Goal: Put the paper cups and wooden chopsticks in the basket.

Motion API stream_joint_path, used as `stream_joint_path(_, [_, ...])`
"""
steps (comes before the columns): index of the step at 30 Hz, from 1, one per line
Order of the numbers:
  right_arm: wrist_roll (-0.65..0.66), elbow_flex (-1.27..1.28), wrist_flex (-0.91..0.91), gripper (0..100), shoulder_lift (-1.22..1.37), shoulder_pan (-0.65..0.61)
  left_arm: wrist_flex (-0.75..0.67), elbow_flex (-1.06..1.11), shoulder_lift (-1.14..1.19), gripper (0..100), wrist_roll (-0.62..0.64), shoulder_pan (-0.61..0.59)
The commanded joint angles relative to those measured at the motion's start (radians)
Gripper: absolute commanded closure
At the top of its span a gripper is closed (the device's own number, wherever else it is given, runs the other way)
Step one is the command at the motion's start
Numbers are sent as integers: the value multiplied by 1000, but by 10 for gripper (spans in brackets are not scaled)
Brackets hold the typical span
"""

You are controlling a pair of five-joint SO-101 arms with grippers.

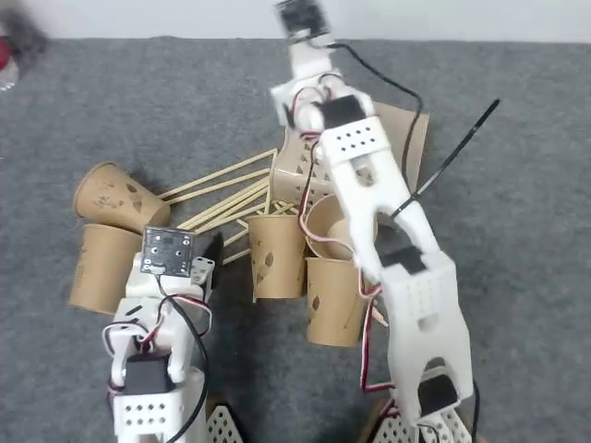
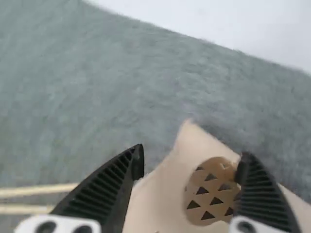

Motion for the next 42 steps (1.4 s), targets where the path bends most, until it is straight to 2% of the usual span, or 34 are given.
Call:
stream_joint_path(1, [-74, -218, 67, 673, 62, 18, 0, -7, -11, 764, -11, 15])
stream_joint_path(6, [-135, -404, 197, 673, 193, 16, 0, -7, -11, 764, -11, 15])
stream_joint_path(15, [-138, -532, 274, 673, 358, -5, 0, -7, -11, 764, -11, 15])
stream_joint_path(18, [-138, -543, 311, 690, 363, -7, 0, -7, -11, 764, -11, 15])
stream_joint_path(22, [-137, -603, 406, 768, 323, -30, 0, -7, -11, 764, -11, 15])
stream_joint_path(28, [-135, -623, 463, 711, 317, -81, 0, -7, -11, 764, -11, 15])
stream_joint_path(42, [-135, -617, 476, 709, 262, -133, 0, -7, -12, 764, -11, 15])
